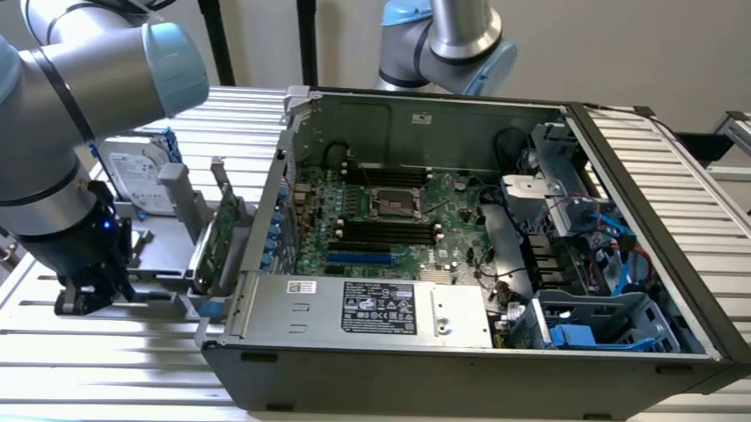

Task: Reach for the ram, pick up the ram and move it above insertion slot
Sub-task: 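Pick up the ram and move it above insertion slot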

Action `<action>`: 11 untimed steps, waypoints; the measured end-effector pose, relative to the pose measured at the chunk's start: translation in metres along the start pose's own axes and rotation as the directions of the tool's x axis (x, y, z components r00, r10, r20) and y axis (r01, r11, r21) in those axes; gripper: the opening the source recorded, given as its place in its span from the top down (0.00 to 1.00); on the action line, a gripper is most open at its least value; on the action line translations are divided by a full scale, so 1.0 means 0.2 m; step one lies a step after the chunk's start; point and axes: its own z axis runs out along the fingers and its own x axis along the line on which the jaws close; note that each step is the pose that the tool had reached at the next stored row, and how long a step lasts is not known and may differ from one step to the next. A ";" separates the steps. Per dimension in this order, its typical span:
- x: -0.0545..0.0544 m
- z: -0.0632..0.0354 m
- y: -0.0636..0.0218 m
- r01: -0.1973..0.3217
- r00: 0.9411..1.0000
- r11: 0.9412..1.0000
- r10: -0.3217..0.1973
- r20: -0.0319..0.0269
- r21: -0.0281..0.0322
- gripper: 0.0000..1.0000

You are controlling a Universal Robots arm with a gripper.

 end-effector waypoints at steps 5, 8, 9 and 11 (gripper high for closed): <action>0.00 -0.026 -0.003 0.000 1.000 1.000 0.000 0.000 0.000 0.86; 0.00 -0.044 -0.006 0.000 1.000 1.000 0.000 0.000 0.000 0.86; 0.00 -0.049 -0.007 0.000 1.000 1.000 0.000 0.000 0.000 0.86; 0.00 -0.061 -0.009 0.000 1.000 1.000 0.000 0.000 0.000 0.86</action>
